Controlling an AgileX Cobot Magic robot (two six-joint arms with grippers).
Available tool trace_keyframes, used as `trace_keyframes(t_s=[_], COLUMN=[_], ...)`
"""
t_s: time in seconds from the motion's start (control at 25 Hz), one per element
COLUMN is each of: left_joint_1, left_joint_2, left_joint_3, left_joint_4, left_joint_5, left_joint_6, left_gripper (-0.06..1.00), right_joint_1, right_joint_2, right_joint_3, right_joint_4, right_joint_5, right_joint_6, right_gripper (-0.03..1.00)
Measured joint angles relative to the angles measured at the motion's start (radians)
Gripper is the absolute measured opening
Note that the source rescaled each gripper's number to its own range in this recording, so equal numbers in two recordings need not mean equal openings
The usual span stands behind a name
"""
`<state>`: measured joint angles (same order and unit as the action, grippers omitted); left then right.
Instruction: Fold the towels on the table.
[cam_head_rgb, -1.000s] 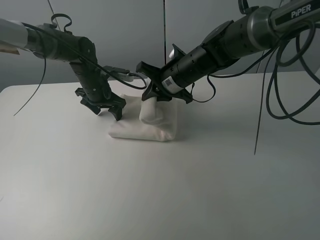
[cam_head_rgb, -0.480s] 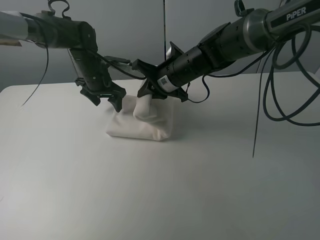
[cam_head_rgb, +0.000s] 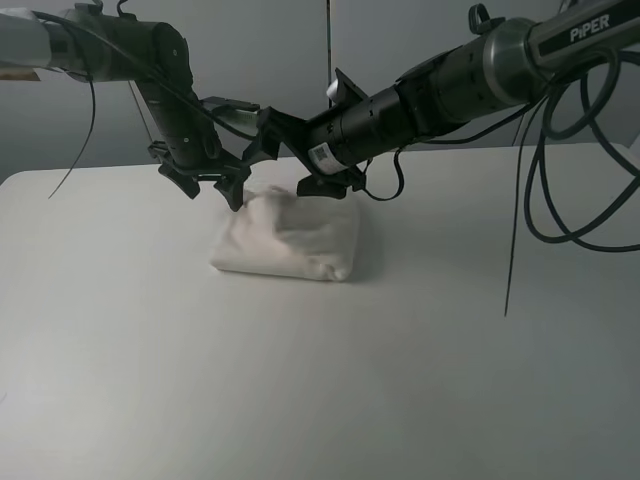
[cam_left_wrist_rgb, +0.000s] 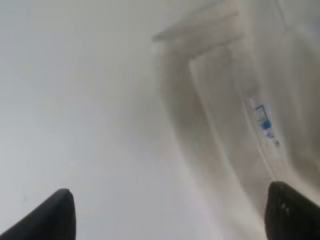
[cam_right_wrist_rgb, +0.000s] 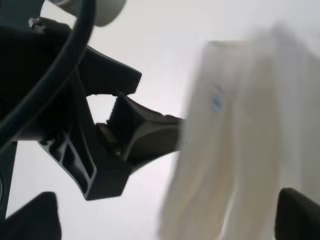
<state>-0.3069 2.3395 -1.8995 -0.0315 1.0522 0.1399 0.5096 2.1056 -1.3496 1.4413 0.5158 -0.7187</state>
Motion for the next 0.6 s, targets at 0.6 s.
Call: trace_keyframes(t_s=[0.6], left_joint_1=[0.006], left_joint_2=[-0.050], left_joint_3=[-0.002], left_joint_4=[-0.014], left_joint_5=[0.034], left_joint_6=[0.051], left_gripper=[0.98], right_joint_1=[0.000], right_joint_2=[-0.012], right_joint_3=[0.000], right_joint_4=[-0.206], right_joint_5=[0.003], right_joint_6=[-0.008], right_gripper=[0.99])
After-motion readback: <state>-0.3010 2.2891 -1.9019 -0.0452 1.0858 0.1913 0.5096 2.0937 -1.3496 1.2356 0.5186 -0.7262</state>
